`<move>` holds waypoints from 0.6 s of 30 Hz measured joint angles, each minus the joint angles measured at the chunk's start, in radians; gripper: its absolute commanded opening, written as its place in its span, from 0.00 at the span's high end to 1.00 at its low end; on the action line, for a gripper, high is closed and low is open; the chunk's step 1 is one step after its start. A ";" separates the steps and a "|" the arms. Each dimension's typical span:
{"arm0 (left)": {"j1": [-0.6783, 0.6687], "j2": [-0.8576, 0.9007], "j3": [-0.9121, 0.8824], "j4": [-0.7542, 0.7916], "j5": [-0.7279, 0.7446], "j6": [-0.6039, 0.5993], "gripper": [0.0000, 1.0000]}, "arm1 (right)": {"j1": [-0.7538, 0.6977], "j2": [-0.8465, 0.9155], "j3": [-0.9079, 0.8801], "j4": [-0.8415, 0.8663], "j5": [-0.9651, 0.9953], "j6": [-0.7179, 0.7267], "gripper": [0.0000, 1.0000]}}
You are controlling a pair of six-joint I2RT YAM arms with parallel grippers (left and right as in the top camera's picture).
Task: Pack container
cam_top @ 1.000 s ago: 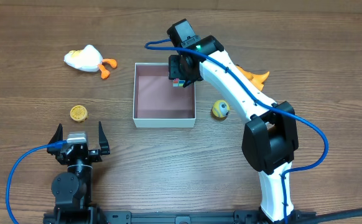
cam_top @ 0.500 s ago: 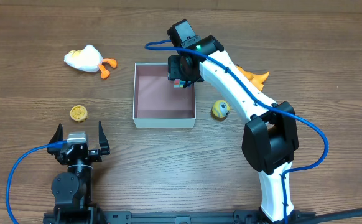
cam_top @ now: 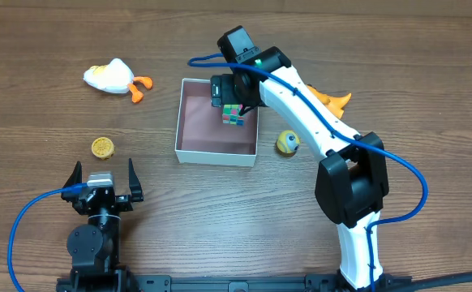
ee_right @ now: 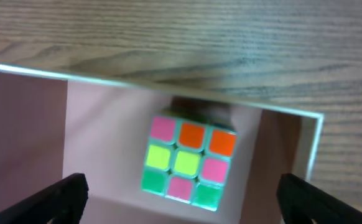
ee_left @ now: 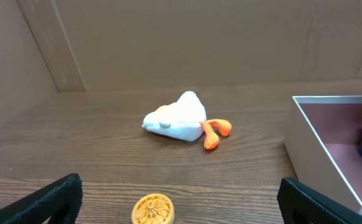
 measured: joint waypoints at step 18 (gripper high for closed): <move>0.000 0.000 0.000 0.000 0.000 0.000 0.00 | 0.079 0.000 0.000 0.043 -0.038 -0.037 0.44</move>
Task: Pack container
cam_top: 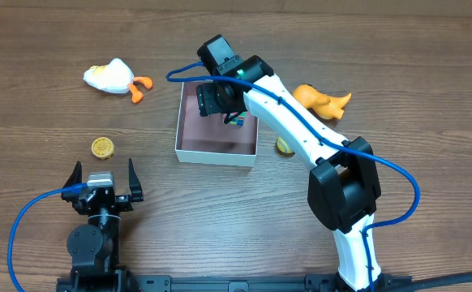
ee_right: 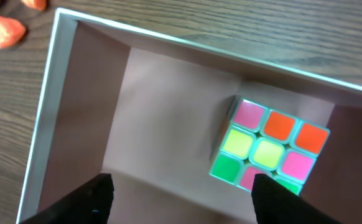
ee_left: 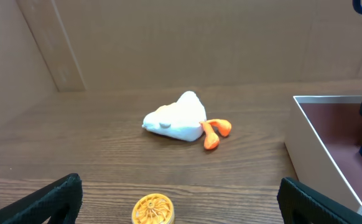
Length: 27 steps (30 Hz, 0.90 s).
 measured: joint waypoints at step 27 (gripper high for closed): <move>0.000 0.000 0.000 0.000 0.000 0.000 0.00 | 0.000 0.003 -0.073 0.114 -0.051 0.028 0.81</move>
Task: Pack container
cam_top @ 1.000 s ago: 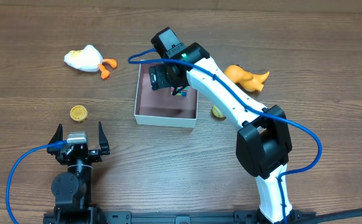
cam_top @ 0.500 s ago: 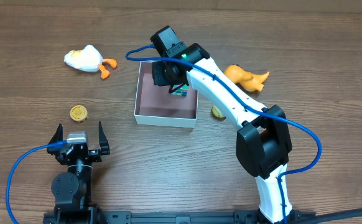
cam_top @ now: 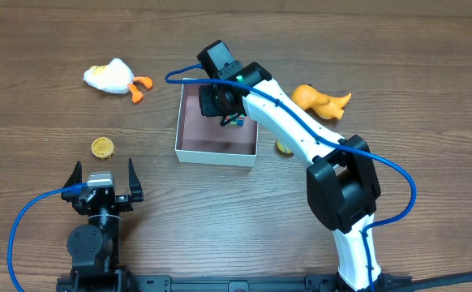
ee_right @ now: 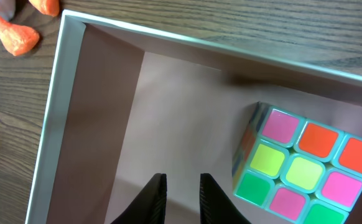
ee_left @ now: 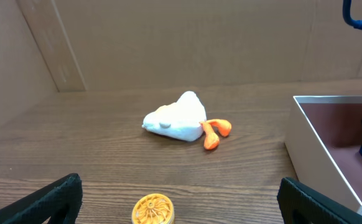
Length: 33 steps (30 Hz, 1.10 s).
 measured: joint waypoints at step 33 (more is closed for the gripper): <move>0.000 0.000 0.000 0.000 0.000 0.000 0.00 | 0.000 0.037 -0.002 -0.047 0.092 -0.013 0.92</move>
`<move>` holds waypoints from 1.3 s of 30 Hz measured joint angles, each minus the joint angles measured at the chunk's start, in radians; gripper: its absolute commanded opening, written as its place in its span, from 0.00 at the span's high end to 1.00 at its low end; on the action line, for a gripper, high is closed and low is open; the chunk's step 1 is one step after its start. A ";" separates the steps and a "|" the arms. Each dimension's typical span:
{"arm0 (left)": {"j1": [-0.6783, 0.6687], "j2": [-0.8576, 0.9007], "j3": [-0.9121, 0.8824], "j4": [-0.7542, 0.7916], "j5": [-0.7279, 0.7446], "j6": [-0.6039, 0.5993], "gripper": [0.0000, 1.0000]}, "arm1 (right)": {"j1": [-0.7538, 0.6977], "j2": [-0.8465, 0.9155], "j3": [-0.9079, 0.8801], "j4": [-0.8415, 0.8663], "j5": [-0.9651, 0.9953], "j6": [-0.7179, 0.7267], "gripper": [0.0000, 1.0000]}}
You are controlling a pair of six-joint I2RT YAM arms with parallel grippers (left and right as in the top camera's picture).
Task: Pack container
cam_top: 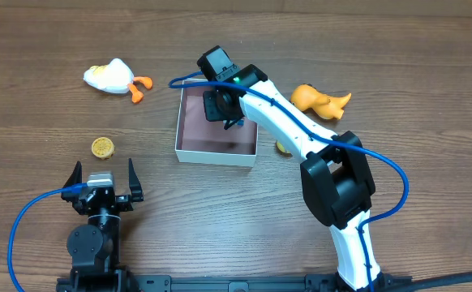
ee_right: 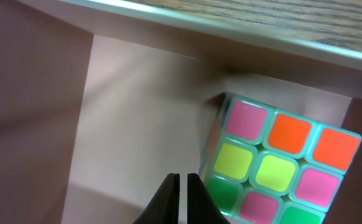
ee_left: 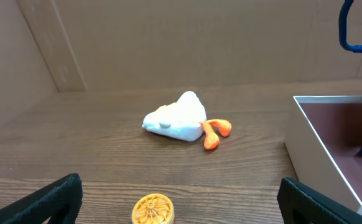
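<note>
The white box [cam_top: 189, 152] with a pink floor stands mid-table. A bright multicoloured puzzle cube [ee_right: 280, 168] rests in its far right corner, also seen in the left wrist view as a cube against the box wall [ee_left: 321, 158]. My right gripper [ee_right: 181, 199] is down inside the box, just left of the cube, shut with nothing between its fingers. In the overhead view the right gripper [cam_top: 224, 105] hides most of the cube. My left gripper [cam_top: 104, 185] rests open near the front left, holding nothing.
A white duck toy [cam_top: 110, 77] with orange feet lies far left. A yellow ridged disc [cam_top: 101, 147] sits ahead of the left gripper. An orange duck [cam_top: 321, 100] lies right of the box, and a small yellow ball toy [cam_top: 283, 147] peeks out under the right arm.
The right gripper's fingers went from slightly apart to shut, and it now sits lower and nearer the cube inside the box. The left arm and loose toys have not moved.
The right gripper was wide open over the cube lying in the box. Then it stood further left with its fingers closer together, then nearly shut, and now shut beside the cube. The cube stayed in the far right corner; the left gripper stayed open.
</note>
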 measured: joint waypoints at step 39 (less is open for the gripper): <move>0.000 0.000 0.000 0.000 0.000 0.000 0.00 | 0.001 0.064 0.000 0.070 0.030 -0.138 0.93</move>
